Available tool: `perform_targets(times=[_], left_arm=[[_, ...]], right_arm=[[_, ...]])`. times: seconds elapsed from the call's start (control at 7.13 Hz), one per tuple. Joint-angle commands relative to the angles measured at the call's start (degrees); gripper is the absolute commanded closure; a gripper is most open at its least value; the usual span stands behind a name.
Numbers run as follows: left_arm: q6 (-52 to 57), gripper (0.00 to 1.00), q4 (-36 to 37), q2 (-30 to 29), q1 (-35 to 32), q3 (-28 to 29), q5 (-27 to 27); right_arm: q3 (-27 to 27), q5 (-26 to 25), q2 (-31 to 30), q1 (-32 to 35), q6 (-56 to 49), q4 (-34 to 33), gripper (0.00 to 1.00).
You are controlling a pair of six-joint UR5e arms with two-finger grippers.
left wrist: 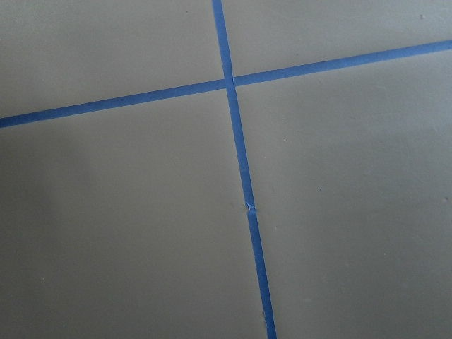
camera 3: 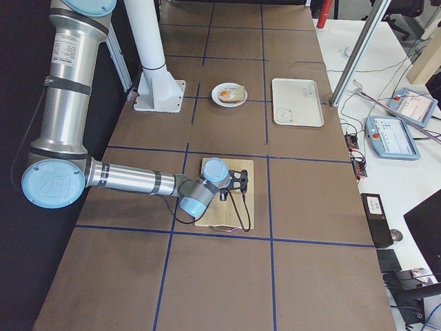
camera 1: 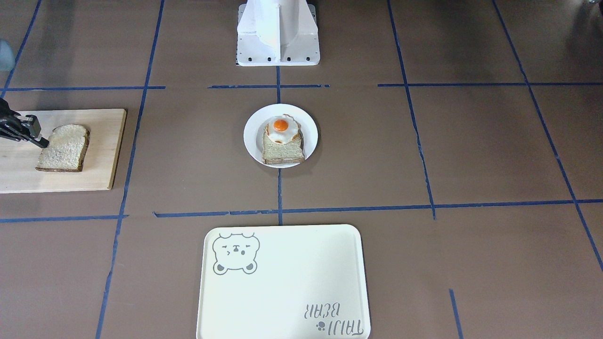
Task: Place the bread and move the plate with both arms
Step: 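Lower the right gripper onto the bread slice on the bamboo board and grasp it, then lift the bread with the right gripper and carry it over the white plate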
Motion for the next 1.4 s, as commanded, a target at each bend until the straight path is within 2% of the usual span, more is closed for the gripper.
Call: perform_targets(times=[0.0,0.42,0.56,0.7,0.84,1.26], left_arm=[[-0.07,0.00,0.00,0.00,0.00,-0.02,0.00],[0.02,0.00,0.00,-0.09,0.00,-0.02,0.00],[-0.07,0.00,0.00,-0.09,0.00,-0.02,0.00],[-0.07,0.00,0.00,-0.09,0.00,-0.02,0.00],[-0.07,0.00,0.00,-0.17,0.00,-0.02,0.00],[0.02,0.00,0.00,-0.35,0.00,-0.02,0.00]], right_arm=[[1.61,3.36,0.04,2.64,-0.09,-0.37,1.00],[6.18,7.42,0.31,3.62,0.44,-1.68,1.00],[11.07,8.21,1.96,5.01,0.44,-8.39,1.00],[17.73,9.44,3.72,5.46,0.44,-17.94,1.00],[21.10,9.45,5.74,5.29,0.44,-22.74,1.00],[21.14,9.10,19.24,1.80,3.59,-31.37,1.00]])
